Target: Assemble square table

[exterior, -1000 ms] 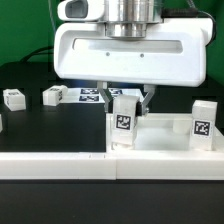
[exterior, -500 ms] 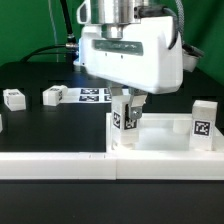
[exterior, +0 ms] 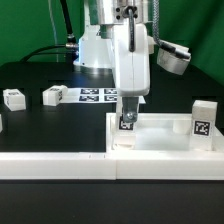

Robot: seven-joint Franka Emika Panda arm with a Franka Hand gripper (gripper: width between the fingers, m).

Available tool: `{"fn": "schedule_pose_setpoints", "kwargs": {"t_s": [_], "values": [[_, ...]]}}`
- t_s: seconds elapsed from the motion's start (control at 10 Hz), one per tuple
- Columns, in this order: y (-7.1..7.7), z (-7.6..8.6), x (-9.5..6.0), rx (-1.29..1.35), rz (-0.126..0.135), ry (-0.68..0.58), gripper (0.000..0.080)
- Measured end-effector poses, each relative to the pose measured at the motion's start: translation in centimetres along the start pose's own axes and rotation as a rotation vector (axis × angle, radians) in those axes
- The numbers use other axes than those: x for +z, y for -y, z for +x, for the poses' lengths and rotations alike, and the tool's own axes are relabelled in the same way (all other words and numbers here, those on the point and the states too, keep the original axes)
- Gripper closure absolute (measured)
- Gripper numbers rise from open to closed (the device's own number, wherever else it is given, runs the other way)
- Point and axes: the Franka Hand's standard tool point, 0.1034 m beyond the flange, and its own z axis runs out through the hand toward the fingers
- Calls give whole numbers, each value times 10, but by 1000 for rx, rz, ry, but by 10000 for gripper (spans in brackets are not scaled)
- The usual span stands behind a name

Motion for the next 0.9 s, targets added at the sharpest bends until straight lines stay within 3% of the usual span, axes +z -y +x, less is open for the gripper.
{"fn": "schedule_pose_setpoints", "kwargs": {"t_s": [0.1, 0.2, 0.4, 0.7, 0.9], "values": [[-3, -1, -3, -202, -17, -5, 182], [-2, 2, -5, -381, 7, -15, 160], [-15, 10, -2, -646, 18, -32, 151], [-14, 11, -2, -809, 14, -37, 150], [-9, 5, -4, -1112, -23, -75, 150]]}}
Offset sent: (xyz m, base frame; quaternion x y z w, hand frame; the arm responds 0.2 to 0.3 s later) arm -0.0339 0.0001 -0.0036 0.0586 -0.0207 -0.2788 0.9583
